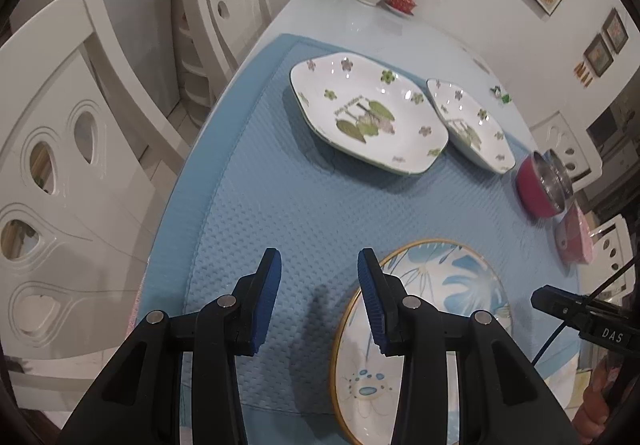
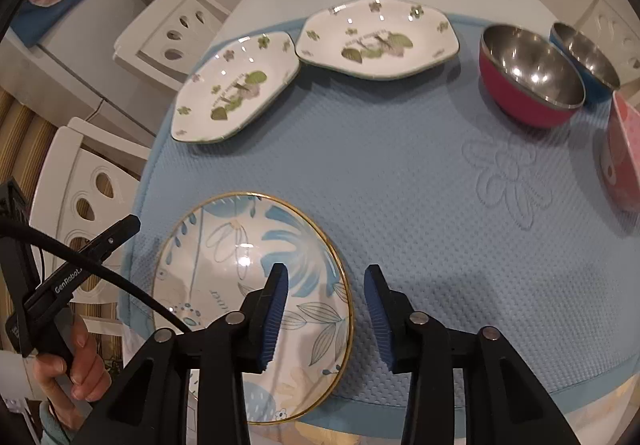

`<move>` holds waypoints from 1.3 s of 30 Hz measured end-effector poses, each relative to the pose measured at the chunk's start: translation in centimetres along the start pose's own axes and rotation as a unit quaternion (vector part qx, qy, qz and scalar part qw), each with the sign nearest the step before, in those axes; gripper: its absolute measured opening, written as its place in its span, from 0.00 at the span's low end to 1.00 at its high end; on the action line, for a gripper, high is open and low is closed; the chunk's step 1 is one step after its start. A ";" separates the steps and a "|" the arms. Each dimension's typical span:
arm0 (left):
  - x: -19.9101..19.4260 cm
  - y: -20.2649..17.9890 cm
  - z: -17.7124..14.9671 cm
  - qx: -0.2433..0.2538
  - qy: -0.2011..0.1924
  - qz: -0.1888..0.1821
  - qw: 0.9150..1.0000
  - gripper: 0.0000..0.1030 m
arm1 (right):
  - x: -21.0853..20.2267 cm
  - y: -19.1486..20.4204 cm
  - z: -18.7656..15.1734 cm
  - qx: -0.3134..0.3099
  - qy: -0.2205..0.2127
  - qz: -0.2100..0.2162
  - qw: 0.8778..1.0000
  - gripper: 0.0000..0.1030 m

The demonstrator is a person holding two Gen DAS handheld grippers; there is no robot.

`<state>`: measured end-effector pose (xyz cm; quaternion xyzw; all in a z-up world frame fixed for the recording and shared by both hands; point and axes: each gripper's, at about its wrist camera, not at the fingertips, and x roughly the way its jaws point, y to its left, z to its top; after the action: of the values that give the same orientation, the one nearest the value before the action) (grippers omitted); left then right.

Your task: Organize plates and bowls

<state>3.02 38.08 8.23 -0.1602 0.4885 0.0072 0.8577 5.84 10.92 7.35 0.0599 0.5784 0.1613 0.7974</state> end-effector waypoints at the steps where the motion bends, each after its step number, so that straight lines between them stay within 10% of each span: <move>1: -0.1 0.0 0.1 -0.003 -0.001 -0.004 1.000 0.41 | -0.2 0.2 -0.1 -0.002 -0.006 0.000 1.000 0.42; 21: 0.1 -0.9 6.7 0.006 -0.038 -0.047 0.998 0.69 | -1.9 1.2 4.5 0.002 -0.094 0.014 0.995 0.54; 39: 10.7 3.0 16.0 0.002 0.003 -0.064 0.998 0.68 | 7.7 3.3 12.5 0.047 -0.020 0.044 0.998 0.54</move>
<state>21.47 43.84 5.94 -0.1893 0.4798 -0.0489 0.8553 19.12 17.72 5.35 0.1260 0.5660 0.1674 0.7973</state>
